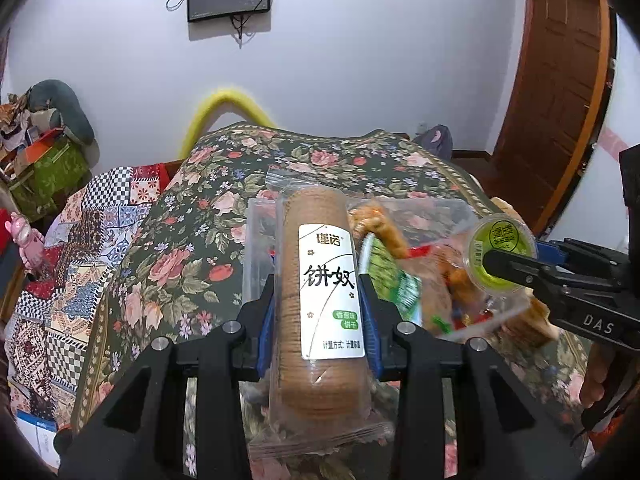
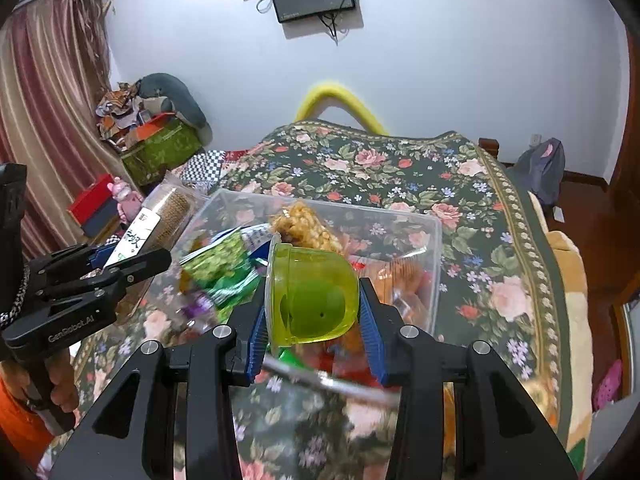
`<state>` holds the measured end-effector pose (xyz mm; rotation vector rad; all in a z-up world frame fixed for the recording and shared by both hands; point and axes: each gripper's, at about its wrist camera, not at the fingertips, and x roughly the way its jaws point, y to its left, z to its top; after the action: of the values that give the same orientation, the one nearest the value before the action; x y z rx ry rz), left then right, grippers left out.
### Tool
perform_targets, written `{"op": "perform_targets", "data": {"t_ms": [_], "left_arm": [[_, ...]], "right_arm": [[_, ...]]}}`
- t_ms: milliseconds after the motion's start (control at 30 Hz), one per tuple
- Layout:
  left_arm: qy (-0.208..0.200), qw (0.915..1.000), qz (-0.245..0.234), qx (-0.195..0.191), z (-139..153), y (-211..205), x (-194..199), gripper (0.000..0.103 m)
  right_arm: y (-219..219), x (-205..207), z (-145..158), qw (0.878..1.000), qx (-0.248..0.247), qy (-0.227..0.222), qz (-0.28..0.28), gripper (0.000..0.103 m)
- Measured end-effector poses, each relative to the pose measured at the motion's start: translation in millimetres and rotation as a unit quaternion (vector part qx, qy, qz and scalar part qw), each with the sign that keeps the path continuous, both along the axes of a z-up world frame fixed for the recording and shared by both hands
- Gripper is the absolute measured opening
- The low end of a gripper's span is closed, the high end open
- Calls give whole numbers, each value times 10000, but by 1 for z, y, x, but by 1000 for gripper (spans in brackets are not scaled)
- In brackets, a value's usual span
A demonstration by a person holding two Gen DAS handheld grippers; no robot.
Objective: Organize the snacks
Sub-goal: 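Lower the cookie tube into the box with left tool while right tool drops the jelly cup in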
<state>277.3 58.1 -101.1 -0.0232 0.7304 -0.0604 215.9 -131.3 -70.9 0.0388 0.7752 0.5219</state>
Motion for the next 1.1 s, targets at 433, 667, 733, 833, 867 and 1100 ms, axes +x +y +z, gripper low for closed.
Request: {"op": "perform_targets", "data": {"t_ms": [433, 667, 733, 833, 867, 1100], "left_arm": [[186, 9996, 33, -201, -26, 11, 43, 37], [246, 9995, 25, -177, -28, 10, 47, 39], [225, 9997, 0, -129, -26, 8, 44, 42], [139, 9999, -39, -56, -19, 5, 36, 48], [115, 9999, -54, -62, -16, 5, 33, 48], [-79, 9997, -158, -143, 7, -2, 3, 57]], "right_arm": [[18, 35, -15, 9997, -135, 196, -114, 38], [21, 41, -14, 9988, -382, 150, -269, 43], [18, 40, -12, 9991, -318, 162, -234, 46], [15, 37, -7, 9992, -310, 84, -236, 52], [14, 34, -4, 9992, -319, 40, -227, 52], [-6, 4, 11, 9984, -485, -242, -168, 55]]}}
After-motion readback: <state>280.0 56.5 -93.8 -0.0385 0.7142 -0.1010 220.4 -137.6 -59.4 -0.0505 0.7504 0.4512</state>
